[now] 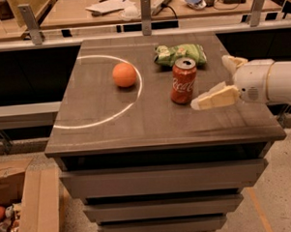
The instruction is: Pick coke can
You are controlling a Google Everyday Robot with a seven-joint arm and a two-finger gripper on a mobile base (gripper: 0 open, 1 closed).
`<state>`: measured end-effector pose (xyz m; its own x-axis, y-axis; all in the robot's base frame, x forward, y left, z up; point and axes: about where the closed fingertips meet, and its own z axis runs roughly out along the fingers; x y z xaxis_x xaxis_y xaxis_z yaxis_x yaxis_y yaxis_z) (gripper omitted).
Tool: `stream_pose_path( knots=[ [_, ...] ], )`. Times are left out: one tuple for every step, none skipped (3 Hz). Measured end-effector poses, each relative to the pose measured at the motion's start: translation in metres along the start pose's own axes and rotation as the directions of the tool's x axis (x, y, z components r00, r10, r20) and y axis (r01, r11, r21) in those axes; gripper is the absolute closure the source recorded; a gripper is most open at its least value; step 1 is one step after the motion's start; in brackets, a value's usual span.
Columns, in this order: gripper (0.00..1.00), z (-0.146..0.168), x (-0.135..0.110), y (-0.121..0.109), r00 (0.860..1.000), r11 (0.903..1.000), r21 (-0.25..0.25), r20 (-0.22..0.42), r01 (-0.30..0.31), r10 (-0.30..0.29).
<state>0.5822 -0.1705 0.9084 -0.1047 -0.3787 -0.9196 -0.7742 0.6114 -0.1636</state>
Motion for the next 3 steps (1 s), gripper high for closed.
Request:
stream_pose_path(
  knots=[
    [0.0, 0.021, 0.014, 0.007, 0.999, 0.9989, -0.027, -0.008, -0.039, 0.039],
    [0.0, 0.044, 0.024, 0.012, 0.998, 0.9966, -0.051, 0.003, -0.064, 0.064],
    [0.0, 0.065, 0.023, 0.012, 0.997, 0.9951, -0.069, 0.038, -0.07, 0.073]
  ],
)
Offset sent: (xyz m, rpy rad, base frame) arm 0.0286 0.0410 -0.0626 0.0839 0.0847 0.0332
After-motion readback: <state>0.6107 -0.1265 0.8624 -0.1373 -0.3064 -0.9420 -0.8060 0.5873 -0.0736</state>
